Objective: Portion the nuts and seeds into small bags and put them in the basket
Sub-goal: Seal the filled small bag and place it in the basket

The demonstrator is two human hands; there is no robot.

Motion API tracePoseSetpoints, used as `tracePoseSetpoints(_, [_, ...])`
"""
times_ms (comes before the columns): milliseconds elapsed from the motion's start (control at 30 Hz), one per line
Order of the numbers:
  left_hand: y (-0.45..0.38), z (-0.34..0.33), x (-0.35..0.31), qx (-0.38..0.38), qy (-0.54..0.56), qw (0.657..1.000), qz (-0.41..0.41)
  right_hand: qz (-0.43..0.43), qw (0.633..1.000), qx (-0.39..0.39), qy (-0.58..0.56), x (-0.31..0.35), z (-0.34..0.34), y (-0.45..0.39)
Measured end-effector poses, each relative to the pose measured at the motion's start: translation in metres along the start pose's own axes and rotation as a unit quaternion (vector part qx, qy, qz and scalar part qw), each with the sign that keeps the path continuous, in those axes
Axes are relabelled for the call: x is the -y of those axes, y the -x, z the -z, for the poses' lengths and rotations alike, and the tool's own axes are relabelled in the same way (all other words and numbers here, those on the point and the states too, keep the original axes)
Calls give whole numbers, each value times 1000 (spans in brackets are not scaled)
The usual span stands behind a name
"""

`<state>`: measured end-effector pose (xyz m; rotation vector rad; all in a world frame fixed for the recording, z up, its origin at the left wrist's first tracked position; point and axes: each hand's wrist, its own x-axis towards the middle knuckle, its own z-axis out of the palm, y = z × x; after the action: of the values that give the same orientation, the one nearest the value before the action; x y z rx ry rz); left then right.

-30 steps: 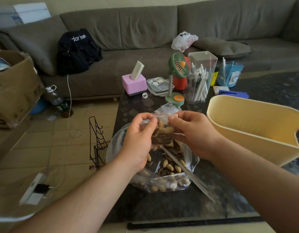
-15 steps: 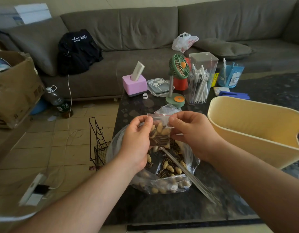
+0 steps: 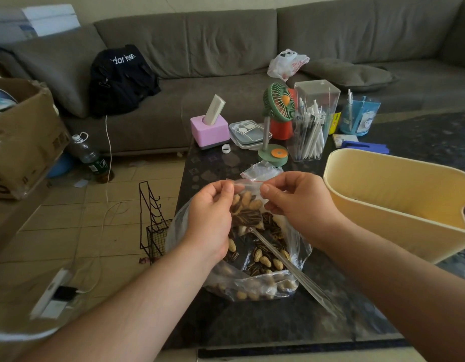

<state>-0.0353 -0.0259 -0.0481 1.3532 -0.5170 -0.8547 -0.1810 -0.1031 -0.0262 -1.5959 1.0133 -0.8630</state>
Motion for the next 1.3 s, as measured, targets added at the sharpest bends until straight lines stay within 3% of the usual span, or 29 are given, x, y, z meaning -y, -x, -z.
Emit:
tracePoseSetpoints(267, [2,-4,-2,-22,-7,1000,-7,5,1000,3,-3,1,-2,1])
tracePoseSetpoints(533, [5,-2,-5,46,-13,998,-36,18,998,17,-64,0,4,-2])
tracePoseSetpoints(800, [1,4,0,58,-54,994,-73,40,997,68,-18,1,5,4])
tracePoseSetpoints(1300, [5,3,-1,106,-59,988,-97,68,996,62,-8,-2,7,1])
